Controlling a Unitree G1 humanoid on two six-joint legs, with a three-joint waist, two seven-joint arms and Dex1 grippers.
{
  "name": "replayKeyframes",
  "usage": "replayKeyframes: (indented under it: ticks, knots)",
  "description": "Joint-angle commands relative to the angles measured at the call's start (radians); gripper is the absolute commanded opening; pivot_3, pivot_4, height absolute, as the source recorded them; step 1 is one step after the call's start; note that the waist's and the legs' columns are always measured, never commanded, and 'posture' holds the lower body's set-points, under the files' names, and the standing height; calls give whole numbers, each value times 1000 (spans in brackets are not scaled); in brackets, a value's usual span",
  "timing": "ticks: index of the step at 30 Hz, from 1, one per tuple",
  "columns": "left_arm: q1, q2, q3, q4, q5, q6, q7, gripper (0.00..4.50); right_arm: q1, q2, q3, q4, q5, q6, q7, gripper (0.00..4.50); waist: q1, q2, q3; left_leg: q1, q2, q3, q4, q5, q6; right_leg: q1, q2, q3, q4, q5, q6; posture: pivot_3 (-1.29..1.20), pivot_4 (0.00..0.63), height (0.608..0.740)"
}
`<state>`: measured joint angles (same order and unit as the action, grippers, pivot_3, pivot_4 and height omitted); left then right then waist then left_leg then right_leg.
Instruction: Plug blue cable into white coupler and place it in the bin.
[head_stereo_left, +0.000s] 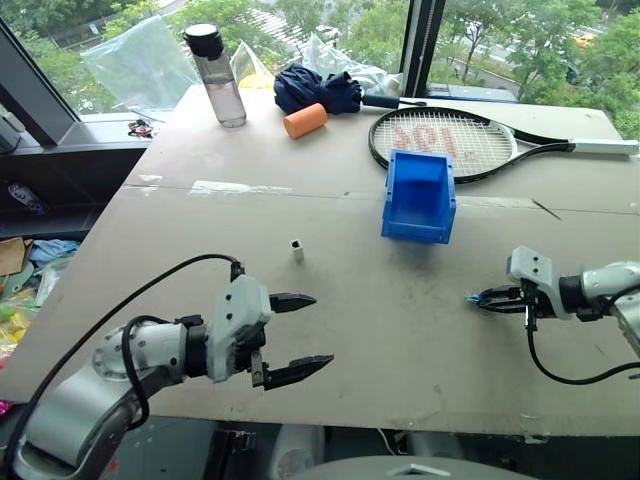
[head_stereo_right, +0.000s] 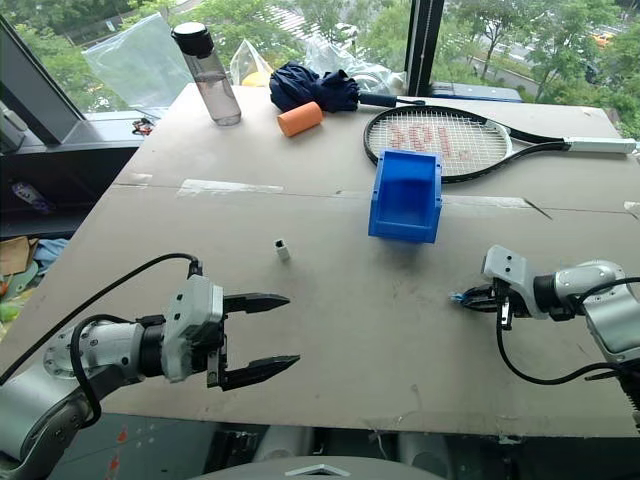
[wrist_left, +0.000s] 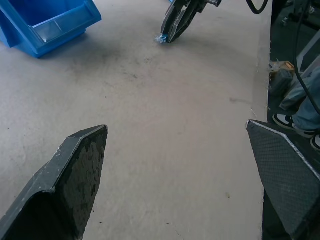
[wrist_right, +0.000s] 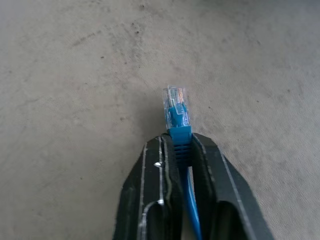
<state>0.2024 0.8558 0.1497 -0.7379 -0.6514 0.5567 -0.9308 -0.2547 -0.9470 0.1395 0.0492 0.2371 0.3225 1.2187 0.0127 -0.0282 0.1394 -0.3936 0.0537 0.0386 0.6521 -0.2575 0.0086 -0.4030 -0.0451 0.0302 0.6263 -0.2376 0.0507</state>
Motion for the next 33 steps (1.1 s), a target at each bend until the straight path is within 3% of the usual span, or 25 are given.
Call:
replayKeyframes:
  ticks: [1,7,13,14,15,17,21,27,33]
  knots:
    - [0,-8,-4,-33,13,-26,13,4500,-13,16,5,-68,21,25,25,64,0,0,0,0,0,0,0,0,0,0,0,0,0,0,0,0,150,740]
    - [-53,-28,-68,13,120,-86,45,4500,-151,156,123,-250,-9,219,-64,64,-18,1,0,2,1,-1,0,0,0,0,2,1,2,0,0,0,150,740]
    - [-175,-8,-202,119,237,-83,31,4500,-298,287,328,-171,-154,268,-108,64,-3,0,0,0,1,-2,1,0,0,0,3,1,2,0,0,0,150,740]
    - [-203,-18,-224,141,250,-81,33,4500,-301,288,342,-158,-165,258,-100,786,1,0,0,0,1,-2,1,0,0,0,3,1,1,0,0,0,150,740]
    - [-221,-26,-236,157,258,-80,34,4500,-302,288,350,-148,-170,250,-95,995,4,0,0,-1,1,-2,1,0,0,0,3,1,1,0,0,0,150,740]
    - [-274,-48,-279,210,280,-78,28,4500,-287,278,344,-133,-209,194,-132,2020,2,-1,-1,-1,1,-1,1,0,0,0,3,1,1,0,0,0,150,740]
    - [-372,-100,-360,346,328,-114,-9,4500,-183,236,223,-243,-165,122,-182,3537,3,-1,-2,1,1,-1,2,0,0,1,3,1,2,0,0,0,150,740]
    - [-518,-225,-471,540,387,-183,-69,4500,216,174,-94,-599,75,204,-202,3537,23,-1,-3,-3,0,-5,2,0,0,0,3,-2,1,3,4,0,150,740]
    - [-658,-347,-547,732,455,-264,-109,4500,618,221,-333,-764,113,115,-272,3537,23,0,-5,-2,0,-7,3,0,0,2,4,-3,1,2,4,0,150,740]
